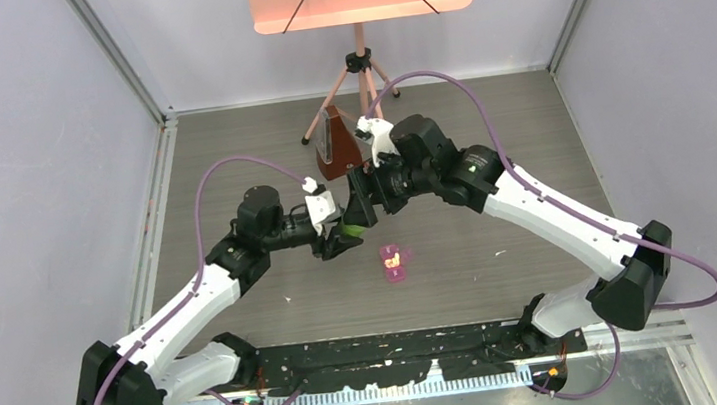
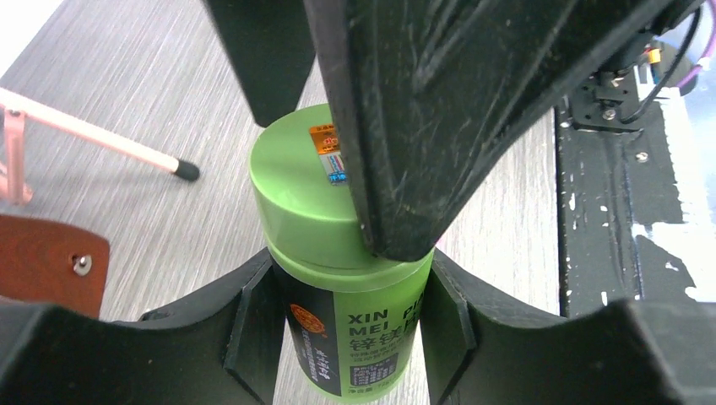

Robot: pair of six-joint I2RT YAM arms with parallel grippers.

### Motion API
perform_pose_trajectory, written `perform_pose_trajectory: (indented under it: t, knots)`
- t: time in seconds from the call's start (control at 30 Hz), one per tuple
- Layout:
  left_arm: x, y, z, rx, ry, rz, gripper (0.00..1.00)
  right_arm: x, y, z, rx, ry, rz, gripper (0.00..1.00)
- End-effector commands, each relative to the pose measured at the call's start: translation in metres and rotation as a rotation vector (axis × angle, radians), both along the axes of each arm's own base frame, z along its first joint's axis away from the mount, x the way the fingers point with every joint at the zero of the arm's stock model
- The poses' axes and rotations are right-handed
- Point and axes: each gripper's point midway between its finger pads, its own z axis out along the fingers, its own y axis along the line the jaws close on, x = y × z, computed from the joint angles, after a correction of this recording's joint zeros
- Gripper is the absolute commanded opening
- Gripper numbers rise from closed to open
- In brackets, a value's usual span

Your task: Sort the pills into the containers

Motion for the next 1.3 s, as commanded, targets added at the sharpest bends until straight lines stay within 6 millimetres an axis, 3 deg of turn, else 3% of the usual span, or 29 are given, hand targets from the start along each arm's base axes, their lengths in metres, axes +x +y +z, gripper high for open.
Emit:
perform_pose_trajectory:
  t: [0.0,0.3,0.63,0.7,0.87,1.03,1.27]
  knots:
    - [-0.012,-0.008,0.019,-0.065,-0.032,-0.102,0.00,-0.007,-0.012,0.049,0.055,-0.195,0.155,0.87]
    - [-0.024,-0.009,0.025,-0.072,-0.020,-0.182,0.00,-0.021,-0.014,0.038,0.024,-0.217,0.282,0.86]
    - [-0.023,-0.010,0.025,-0.066,-0.008,-0.182,0.00,-0.046,0.006,0.039,0.049,-0.206,0.413,0.85]
    - [-0.023,-0.009,0.027,-0.068,-0.011,-0.183,0.00,-0.045,0.008,0.035,0.031,-0.210,0.404,0.85]
    - [-0.025,-0.009,0.027,-0.067,-0.011,-0.192,0.00,-0.028,0.010,0.033,-0.011,-0.257,0.315,0.69]
    - [-0.026,-0.007,0.027,-0.067,-0.011,-0.195,0.00,-0.022,0.009,0.034,-0.034,-0.283,0.287,0.61]
    - [-0.025,-0.006,0.031,-0.072,-0.018,-0.194,0.00,-0.026,0.013,0.022,-0.055,-0.242,0.306,0.63]
